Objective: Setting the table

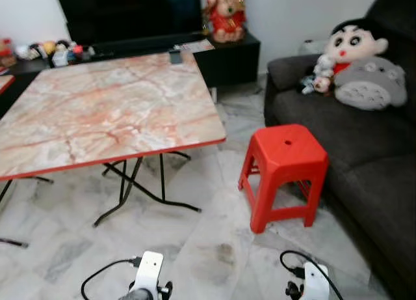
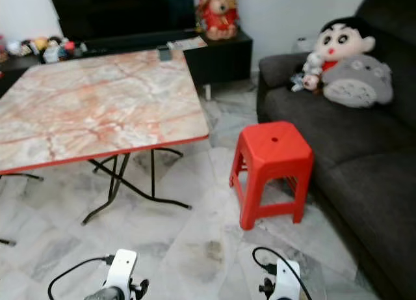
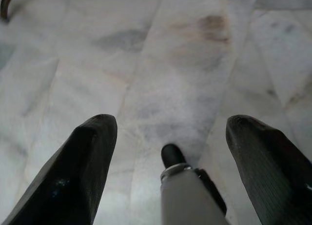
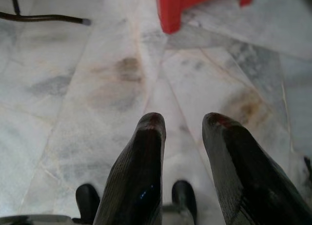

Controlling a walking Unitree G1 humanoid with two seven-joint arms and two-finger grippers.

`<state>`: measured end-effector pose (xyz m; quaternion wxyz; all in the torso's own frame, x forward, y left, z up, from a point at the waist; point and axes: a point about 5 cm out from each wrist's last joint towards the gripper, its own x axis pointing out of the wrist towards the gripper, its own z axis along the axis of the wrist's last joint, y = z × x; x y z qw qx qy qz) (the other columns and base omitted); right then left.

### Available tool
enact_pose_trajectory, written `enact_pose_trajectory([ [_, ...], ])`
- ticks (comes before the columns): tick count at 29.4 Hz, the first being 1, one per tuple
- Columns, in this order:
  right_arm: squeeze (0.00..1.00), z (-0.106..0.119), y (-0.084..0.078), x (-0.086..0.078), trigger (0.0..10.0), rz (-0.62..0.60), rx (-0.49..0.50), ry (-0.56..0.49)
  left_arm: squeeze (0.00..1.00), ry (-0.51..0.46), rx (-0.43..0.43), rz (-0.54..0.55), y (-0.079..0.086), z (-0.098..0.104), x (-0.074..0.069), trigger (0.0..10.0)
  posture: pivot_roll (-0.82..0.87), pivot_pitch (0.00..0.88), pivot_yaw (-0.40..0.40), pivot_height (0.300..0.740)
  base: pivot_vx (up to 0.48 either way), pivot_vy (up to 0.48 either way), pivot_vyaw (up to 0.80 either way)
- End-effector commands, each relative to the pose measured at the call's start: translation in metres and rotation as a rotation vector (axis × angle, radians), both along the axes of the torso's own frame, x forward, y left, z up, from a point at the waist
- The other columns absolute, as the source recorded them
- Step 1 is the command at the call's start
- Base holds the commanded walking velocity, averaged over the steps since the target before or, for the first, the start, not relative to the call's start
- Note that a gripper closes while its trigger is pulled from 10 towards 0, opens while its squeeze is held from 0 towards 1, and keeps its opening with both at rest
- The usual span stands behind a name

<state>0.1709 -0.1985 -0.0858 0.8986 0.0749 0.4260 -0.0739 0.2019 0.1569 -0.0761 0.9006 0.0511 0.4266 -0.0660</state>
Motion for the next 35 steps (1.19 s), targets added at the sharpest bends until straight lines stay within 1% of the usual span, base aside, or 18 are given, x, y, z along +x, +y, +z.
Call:
enact_pose_trajectory([
  [1, 0.0, 0.0028, 0.0092, 0.0095, 10.0, -0.099, 0.042, -0.03, 0.0, 0.019, 0.03, 0.051, 0.0257, 0.0004, -0.0024, 10.0, -0.13, 0.0, 0.061, 0.74, 0.345, 0.0, 0.0],
  [16, 0.0, 0.0041, 0.0113, 0.0127, 10.0, -0.08, 0.038, -0.036, 0.0, 0.013, 0.026, 0.052, 0.0253, 0.0015, -0.0003, 10.0, -0.12, 0.0, 0.06, 0.74, 0.35, 0.0, 0.0],
  [22, 0.0, 0.004, 0.0106, 0.0121, 10.0, -0.079, 0.039, -0.037, 0.0, 0.012, 0.023, 0.052, 0.0241, 0.0016, 0.0003, 10.0, -0.12, 0.0, 0.06, 0.74, 0.351, 0.0, 0.47],
  [27, 0.0, 0.0037, 0.0104, 0.0116, 10.0, -0.093, 0.046, -0.036, 0.0, 0.012, 0.021, 0.052, 0.0237, 0.0017, 0.0004, 10.0, -0.12, 0.0, 0.058, 0.74, 0.351, 0.0, 0.0],
  [35, 0.0, 0.0036, 0.0099, 0.0115, 10.0, -0.07, 0.033, -0.031, 0.0, 0.012, 0.019, 0.052, 0.0231, 0.0016, 0.0004, 10.0, -0.12, 0.0, 0.054, 0.74, 0.352, 0.0, 0.0],
])
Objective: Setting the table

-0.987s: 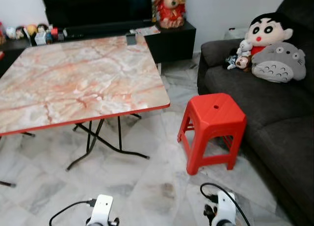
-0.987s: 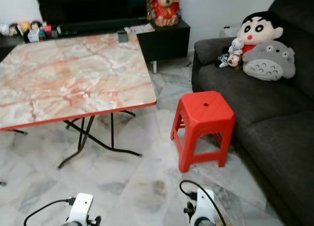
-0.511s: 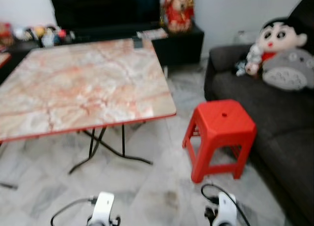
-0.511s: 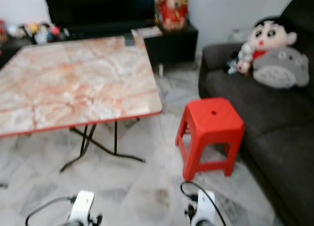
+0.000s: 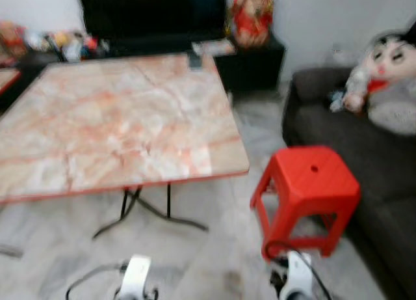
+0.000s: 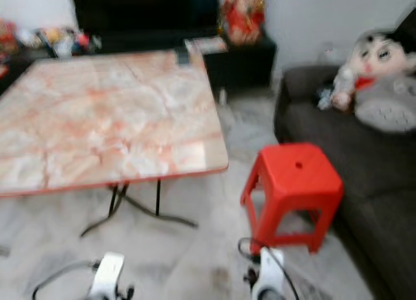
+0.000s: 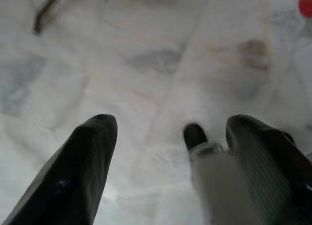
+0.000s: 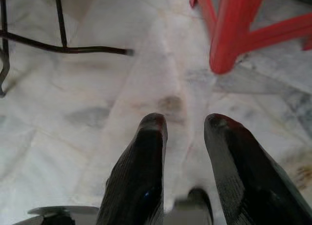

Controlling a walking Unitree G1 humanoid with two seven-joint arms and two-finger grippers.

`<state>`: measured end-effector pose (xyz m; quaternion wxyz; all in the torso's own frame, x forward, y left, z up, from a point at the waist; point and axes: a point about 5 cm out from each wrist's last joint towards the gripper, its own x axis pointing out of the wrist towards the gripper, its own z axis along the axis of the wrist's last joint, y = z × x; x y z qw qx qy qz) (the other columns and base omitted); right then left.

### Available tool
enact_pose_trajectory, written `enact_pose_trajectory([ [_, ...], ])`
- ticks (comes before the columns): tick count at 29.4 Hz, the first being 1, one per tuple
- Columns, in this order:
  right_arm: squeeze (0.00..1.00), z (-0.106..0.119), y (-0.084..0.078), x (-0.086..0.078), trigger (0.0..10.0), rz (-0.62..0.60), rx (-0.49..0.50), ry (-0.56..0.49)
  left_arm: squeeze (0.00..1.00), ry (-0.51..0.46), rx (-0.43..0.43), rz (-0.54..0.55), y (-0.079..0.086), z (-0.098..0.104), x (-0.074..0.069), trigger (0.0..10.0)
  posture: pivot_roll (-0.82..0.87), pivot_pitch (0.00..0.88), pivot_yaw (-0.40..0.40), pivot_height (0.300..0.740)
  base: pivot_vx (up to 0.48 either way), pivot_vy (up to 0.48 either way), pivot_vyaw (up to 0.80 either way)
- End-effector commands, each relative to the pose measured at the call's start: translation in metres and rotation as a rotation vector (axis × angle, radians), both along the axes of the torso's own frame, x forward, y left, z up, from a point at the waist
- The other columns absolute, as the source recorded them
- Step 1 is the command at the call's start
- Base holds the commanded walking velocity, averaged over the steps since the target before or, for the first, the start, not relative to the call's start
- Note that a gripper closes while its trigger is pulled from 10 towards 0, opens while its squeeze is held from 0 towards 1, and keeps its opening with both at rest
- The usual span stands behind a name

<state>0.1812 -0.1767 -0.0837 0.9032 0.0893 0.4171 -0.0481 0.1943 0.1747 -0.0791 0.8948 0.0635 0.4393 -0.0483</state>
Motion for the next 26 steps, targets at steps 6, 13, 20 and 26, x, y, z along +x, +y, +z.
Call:
enact_pose_trajectory([
  [6, 0.0, 0.0012, -0.0126, 0.0003, 10.0, -0.128, 0.0, -0.003, 0.0, -0.018, -0.025, 0.024, 0.0038, 0.0047, 0.0083, 10.0, -0.12, 0.0, 0.055, 0.74, 0.059, 0.0, 0.08],
  [13, 0.0, 0.0017, -0.0129, 0.0009, 10.0, -0.144, 0.009, -0.01, 0.0, -0.026, -0.028, 0.027, 0.0039, 0.0057, 0.01, 10.0, -0.12, 0.0, 0.057, 0.74, 0.0, 0.0, 0.0],
  [20, 0.0, 0.0017, -0.014, 0.0007, 10.0, -0.146, 0.008, -0.01, 0.0, -0.012, -0.025, 0.039, 0.0048, 0.0053, 0.0099, 10.0, -0.13, 0.0, 0.058, 0.74, 0.0, 0.0, 0.0],
  [26, 0.0, 0.0017, -0.0143, 0.0005, 10.0, -0.147, 0.008, -0.01, 0.0, -0.015, -0.028, 0.042, 0.0045, 0.0057, 0.0106, 10.0, -0.13, 0.0, 0.058, 0.74, 0.0, 0.253, 0.0],
])
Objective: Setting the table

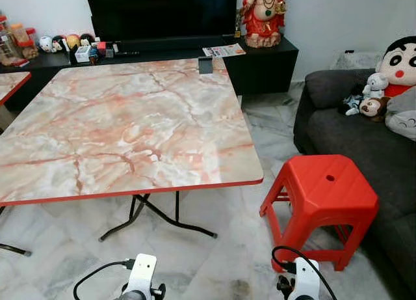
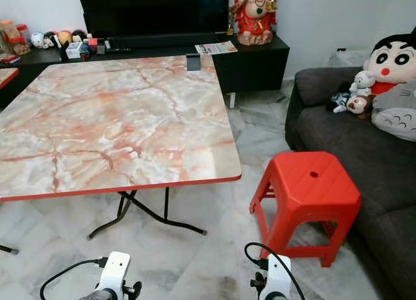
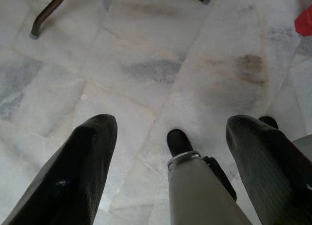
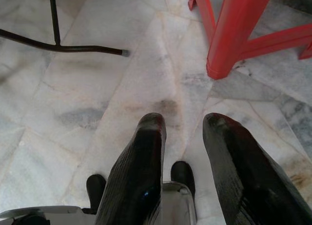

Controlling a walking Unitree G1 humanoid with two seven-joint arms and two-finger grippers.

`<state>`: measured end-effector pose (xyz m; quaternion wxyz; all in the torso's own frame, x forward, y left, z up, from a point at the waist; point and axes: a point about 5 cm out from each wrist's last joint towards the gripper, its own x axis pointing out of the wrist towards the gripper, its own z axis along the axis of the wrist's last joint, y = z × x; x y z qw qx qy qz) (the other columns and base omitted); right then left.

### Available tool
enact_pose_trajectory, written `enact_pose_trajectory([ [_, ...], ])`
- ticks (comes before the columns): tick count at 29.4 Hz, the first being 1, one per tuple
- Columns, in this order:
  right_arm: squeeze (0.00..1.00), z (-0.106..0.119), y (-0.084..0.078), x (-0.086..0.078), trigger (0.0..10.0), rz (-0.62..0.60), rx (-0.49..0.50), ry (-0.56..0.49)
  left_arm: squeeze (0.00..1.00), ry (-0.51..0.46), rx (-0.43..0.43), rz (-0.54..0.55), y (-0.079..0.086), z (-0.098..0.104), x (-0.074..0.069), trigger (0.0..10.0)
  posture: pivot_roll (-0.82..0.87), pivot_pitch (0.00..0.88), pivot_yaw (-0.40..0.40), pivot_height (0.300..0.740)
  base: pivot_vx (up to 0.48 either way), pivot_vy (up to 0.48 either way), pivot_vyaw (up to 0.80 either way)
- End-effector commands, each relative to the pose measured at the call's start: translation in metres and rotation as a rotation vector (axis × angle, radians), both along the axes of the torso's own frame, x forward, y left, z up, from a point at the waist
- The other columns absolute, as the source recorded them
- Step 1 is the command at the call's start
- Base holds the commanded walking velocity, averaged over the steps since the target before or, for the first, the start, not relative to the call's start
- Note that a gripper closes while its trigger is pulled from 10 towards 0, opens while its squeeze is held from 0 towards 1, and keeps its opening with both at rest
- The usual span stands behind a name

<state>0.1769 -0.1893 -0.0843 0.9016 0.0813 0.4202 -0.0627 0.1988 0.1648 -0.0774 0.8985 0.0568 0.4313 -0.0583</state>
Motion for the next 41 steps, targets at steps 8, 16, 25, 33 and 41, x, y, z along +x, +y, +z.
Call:
enact_pose_trajectory([
  [8, 0.0, 0.0022, -0.0014, 0.0046, 10.0, -0.127, 0.036, -0.023, 0.0, 0.002, -0.005, 0.054, 0.0145, 0.004, 0.0061, 10.0, -0.12, 0.0, 0.059, 0.74, 0.0, 0.408, 0.0],
  [16, 0.0, 0.0016, -0.0003, 0.0037, 10.0, -0.129, 0.038, -0.02, 0.0, 0.002, -0.001, 0.052, 0.0159, 0.004, 0.0059, 10.0, -0.12, 0.0, 0.063, 0.74, 0.0, 0.41, 0.0],
  [25, 0.0, 0.0016, 0.0017, 0.0044, 10.0, -0.127, 0.042, -0.02, 0.0, 0.0, 0.004, 0.049, 0.0177, 0.0049, 0.0071, 10.0, -0.12, 0.0, 0.067, 0.74, 0.0, 0.412, 0.0],
  [33, 0.0, 0.0018, 0.0021, 0.005, 10.0, -0.127, 0.045, -0.021, 0.0, 0.001, 0.005, 0.05, 0.0179, 0.0047, 0.0067, 10.0, -0.12, 0.0, 0.066, 0.74, 0.0, 0.415, 0.0],
  [41, 0.0, 0.0018, 0.0017, 0.0048, 10.0, -0.13, 0.044, -0.022, 0.0, 0.0, 0.004, 0.051, 0.0178, 0.0048, 0.0069, 10.0, -0.11, 0.0, 0.066, 0.74, 0.0, 0.42, 0.0],
])
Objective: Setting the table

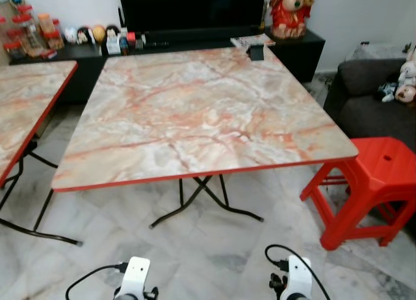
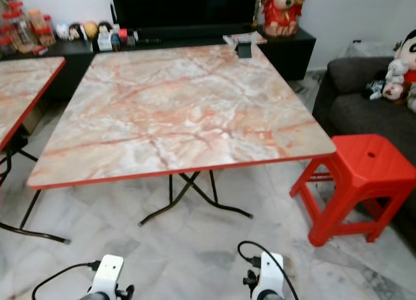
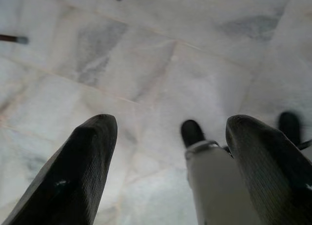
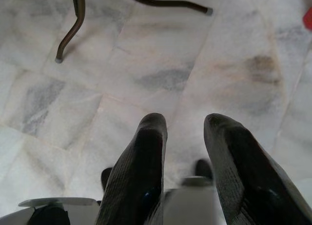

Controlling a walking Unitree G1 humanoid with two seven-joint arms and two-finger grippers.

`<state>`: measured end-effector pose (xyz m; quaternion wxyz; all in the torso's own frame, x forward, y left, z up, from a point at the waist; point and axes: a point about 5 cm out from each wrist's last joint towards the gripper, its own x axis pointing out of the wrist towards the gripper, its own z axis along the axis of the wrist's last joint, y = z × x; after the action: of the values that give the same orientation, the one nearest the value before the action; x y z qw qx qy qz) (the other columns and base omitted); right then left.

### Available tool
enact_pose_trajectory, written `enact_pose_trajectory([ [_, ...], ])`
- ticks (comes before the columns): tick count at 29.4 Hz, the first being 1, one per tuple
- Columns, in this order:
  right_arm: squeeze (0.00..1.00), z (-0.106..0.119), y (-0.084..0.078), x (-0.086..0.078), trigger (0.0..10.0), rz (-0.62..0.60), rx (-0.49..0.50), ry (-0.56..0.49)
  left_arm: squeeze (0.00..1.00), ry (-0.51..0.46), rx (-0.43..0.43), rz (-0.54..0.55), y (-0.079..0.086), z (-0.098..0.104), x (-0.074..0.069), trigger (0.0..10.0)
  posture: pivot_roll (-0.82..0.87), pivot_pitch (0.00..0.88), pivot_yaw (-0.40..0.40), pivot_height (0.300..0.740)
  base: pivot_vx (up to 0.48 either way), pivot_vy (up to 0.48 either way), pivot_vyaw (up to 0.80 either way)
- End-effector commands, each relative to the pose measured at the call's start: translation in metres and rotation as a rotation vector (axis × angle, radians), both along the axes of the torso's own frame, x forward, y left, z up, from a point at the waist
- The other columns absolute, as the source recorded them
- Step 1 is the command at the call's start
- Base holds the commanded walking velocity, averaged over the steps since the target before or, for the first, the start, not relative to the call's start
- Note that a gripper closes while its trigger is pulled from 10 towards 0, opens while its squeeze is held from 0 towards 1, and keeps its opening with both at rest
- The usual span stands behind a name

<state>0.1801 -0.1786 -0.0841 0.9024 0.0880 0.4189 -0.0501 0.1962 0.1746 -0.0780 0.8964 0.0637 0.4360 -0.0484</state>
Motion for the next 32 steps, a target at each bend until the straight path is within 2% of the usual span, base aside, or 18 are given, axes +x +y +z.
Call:
enact_pose_trajectory([
  [1, 0.0, 0.0016, -0.0089, 0.0017, 10.0, -0.147, 0.022, -0.014, 0.0, -0.01, -0.018, 0.039, 0.008, 0.0055, 0.0095, 10.0, -0.11, 0.0, 0.065, 0.74, 0.0, 0.42, 0.0],
  [28, 0.0, 0.0008, -0.0067, 0.0007, 10.0, -0.091, -0.001, -0.004, 0.0, 0.003, -0.004, 0.035, 0.0129, 0.0027, 0.003, 10.0, -0.09, 0.0, 0.059, 0.74, 0.0, 0.417, 0.0],
  [32, 0.0, 0.0022, -0.0074, 0.0031, 10.0, -0.091, -0.012, -0.013, 0.0, 0.001, -0.004, 0.04, 0.0136, 0.0029, 0.0032, 10.0, -0.08, 0.0, 0.054, 0.74, 0.0, 0.409, 0.62],
])
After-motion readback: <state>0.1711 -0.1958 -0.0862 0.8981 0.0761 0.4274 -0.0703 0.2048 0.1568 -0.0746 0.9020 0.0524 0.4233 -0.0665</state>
